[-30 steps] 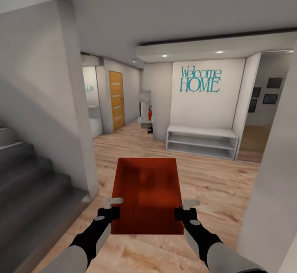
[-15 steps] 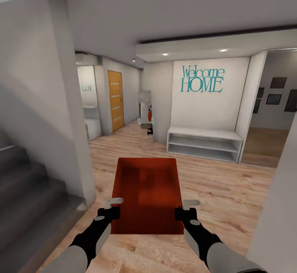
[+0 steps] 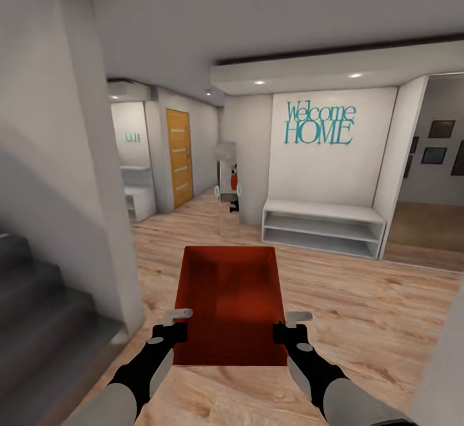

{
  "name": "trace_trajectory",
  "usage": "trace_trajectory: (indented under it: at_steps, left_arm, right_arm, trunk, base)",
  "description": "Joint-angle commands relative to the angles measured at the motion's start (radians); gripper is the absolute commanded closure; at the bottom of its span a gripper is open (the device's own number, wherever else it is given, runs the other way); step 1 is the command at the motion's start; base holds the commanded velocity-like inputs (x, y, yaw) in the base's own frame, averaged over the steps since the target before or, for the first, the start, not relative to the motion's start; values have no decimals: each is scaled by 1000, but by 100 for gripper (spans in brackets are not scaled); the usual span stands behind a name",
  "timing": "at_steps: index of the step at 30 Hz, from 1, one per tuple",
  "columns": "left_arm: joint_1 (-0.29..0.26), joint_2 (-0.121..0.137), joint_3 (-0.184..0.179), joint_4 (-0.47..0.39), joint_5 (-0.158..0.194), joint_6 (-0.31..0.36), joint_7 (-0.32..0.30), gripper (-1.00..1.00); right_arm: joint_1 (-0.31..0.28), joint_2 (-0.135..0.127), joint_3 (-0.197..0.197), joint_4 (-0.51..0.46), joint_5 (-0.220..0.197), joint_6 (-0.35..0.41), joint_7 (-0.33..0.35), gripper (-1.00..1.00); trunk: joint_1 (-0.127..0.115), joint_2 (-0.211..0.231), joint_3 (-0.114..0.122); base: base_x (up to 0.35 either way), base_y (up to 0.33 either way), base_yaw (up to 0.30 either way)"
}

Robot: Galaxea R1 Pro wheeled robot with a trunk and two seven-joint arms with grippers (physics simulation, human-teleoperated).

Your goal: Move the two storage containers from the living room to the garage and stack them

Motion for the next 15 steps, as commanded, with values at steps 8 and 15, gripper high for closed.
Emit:
trace_trajectory:
  at_steps: [8, 15]
  left_arm:
    - [-1, 0, 39, -5, 43, 7, 42, 100]
    - [-1, 0, 39, -5, 43, 7, 43, 100]
  right_arm:
    - [0, 0, 2, 1, -6, -3, -5, 100]
    - [0, 0, 2, 1, -6, -3, -5, 100]
  trunk:
    - [1, -1, 0]
    - [1, -1, 0]
  base:
    - [323, 0, 0]
    - [323, 0, 0]
